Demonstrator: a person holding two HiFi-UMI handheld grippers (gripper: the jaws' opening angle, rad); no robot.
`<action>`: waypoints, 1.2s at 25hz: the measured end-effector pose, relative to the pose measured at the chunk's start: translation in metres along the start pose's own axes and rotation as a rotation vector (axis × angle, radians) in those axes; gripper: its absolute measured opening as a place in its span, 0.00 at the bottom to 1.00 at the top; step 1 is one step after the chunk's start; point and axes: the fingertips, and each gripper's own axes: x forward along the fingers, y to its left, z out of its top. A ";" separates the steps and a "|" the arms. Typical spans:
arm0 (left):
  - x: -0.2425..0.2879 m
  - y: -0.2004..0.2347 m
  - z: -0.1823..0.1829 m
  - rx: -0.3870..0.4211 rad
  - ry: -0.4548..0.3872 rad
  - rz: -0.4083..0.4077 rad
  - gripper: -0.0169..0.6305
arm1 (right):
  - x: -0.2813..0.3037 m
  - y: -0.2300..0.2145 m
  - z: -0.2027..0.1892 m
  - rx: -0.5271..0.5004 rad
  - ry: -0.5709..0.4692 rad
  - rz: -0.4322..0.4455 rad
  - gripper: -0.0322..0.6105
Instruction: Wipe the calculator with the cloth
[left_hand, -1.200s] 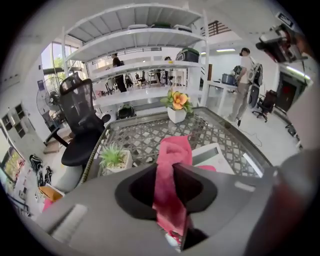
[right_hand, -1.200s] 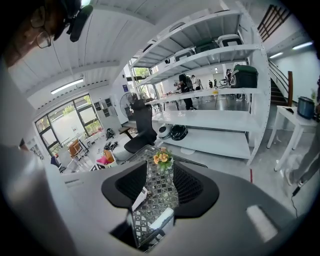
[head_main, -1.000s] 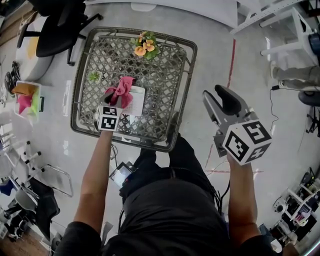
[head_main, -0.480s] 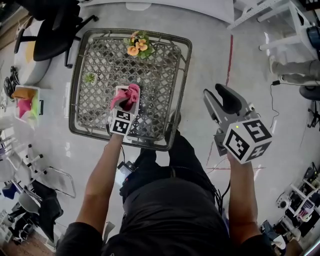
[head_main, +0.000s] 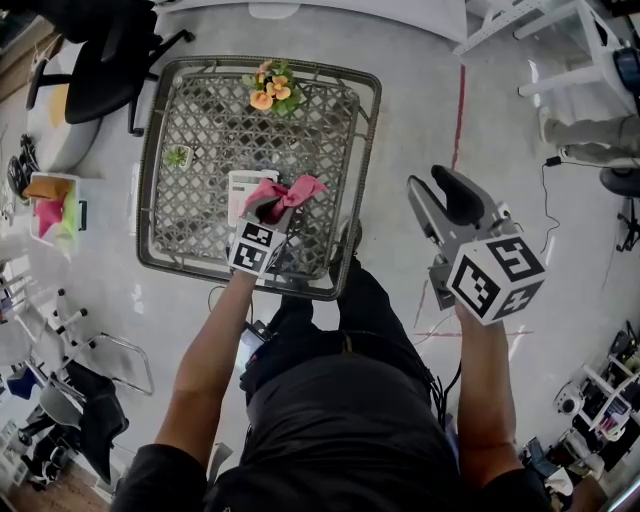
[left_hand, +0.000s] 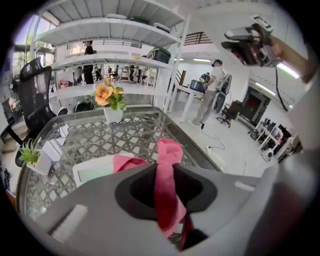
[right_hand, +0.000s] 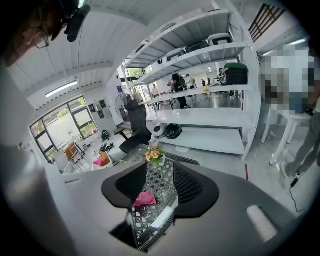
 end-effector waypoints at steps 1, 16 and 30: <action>0.001 0.000 -0.001 -0.007 -0.014 -0.005 0.24 | 0.000 0.000 0.000 0.000 0.001 0.000 0.30; -0.038 0.083 -0.041 -0.169 -0.020 0.126 0.24 | 0.016 0.019 0.001 -0.018 0.020 0.020 0.30; -0.069 0.137 -0.076 -0.213 0.019 0.222 0.24 | 0.028 0.038 0.001 -0.031 0.032 0.033 0.30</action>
